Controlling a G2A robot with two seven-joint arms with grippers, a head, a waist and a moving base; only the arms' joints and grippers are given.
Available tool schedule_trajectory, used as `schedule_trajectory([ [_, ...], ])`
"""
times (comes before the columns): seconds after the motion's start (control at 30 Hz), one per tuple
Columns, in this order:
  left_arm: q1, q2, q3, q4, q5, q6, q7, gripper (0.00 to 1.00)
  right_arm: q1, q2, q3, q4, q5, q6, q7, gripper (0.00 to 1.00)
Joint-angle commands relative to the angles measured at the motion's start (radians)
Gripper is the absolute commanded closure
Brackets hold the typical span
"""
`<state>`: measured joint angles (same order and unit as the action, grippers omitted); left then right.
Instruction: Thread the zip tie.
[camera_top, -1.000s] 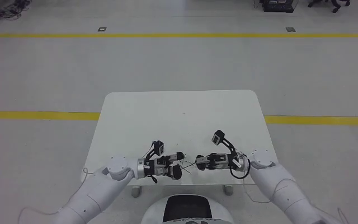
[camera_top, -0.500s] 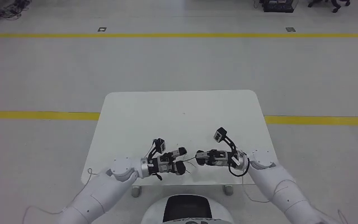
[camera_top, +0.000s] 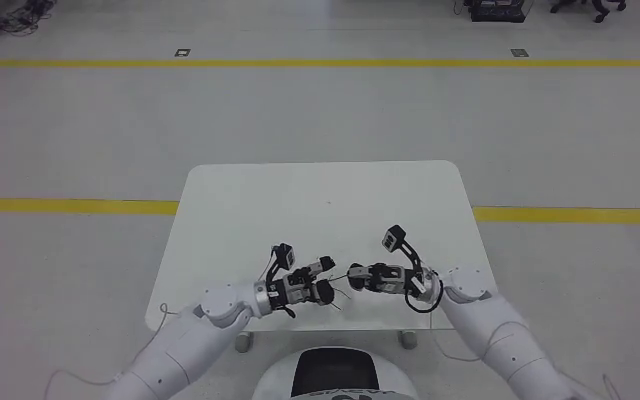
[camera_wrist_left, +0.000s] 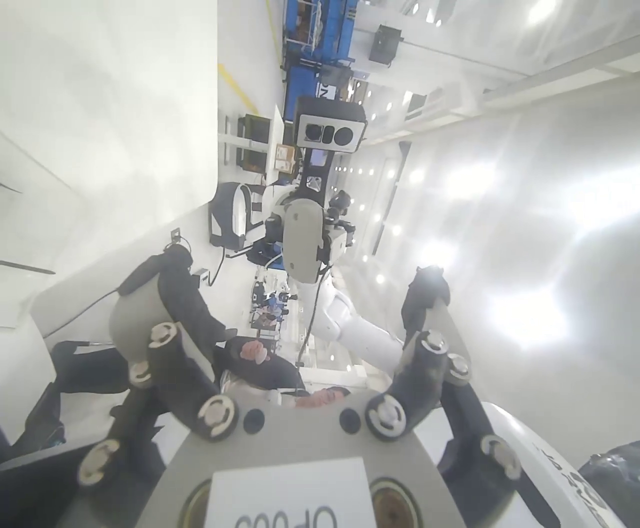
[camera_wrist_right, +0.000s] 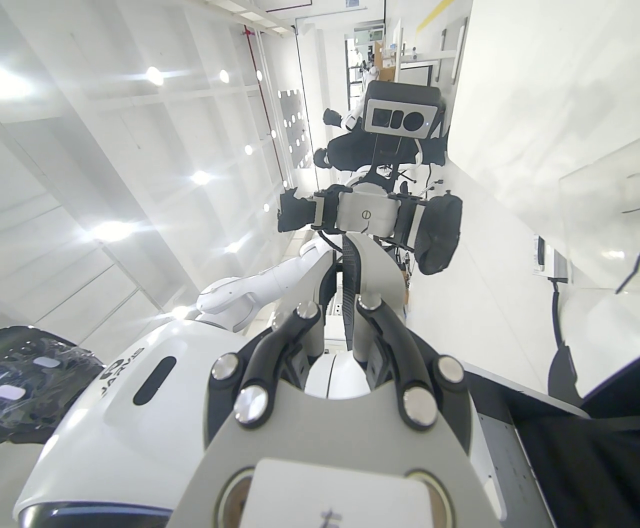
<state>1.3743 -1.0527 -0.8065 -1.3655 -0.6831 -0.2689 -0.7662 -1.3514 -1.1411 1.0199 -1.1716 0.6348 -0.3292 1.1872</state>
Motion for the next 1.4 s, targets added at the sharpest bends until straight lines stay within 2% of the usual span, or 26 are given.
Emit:
schedule_trajectory([
  [0.0,0.001,-0.001,0.001,0.000,0.002,-0.004,0.002,0.00,-0.001,0.000,0.000,-0.003,-0.001,0.000,-0.002,1.00],
  [0.83,0.000,-0.006,0.002,0.010,-0.010,-0.010,-0.031,0.00,0.018,-0.012,-0.025,0.023,0.007,-0.004,-0.001,1.00],
  [0.9,-0.001,-0.006,0.003,0.011,-0.010,-0.009,-0.033,0.13,0.019,-0.012,-0.026,0.025,0.007,-0.004,-0.001,1.00],
  [0.97,-0.001,-0.006,0.003,0.012,-0.010,-0.008,-0.034,0.18,0.019,-0.013,-0.026,0.026,0.008,-0.004,-0.002,1.00],
  [1.0,-0.002,-0.007,0.003,0.012,-0.009,-0.007,-0.034,0.24,0.020,-0.013,-0.027,0.026,0.009,-0.005,-0.001,1.00],
  [1.1,-0.002,-0.007,0.003,0.013,-0.009,-0.006,-0.034,0.30,0.020,-0.014,-0.027,0.028,0.010,-0.007,0.000,1.00],
  [1.23,-0.001,-0.008,0.003,0.014,-0.009,-0.007,-0.035,0.33,0.021,-0.015,-0.028,0.030,0.007,-0.008,0.001,1.00],
  [1.3,-0.001,-0.008,0.003,0.015,-0.009,-0.007,-0.036,0.42,0.022,-0.015,-0.028,0.030,0.006,-0.007,0.002,1.00],
  [1.33,-0.001,-0.008,0.003,0.015,-0.009,-0.007,-0.036,0.50,0.022,-0.015,-0.029,0.030,0.006,-0.007,0.002,1.00],
  [1.37,-0.001,-0.008,0.003,0.015,-0.010,-0.008,-0.036,0.51,0.022,-0.015,-0.029,0.031,0.005,-0.007,0.002,1.00],
])
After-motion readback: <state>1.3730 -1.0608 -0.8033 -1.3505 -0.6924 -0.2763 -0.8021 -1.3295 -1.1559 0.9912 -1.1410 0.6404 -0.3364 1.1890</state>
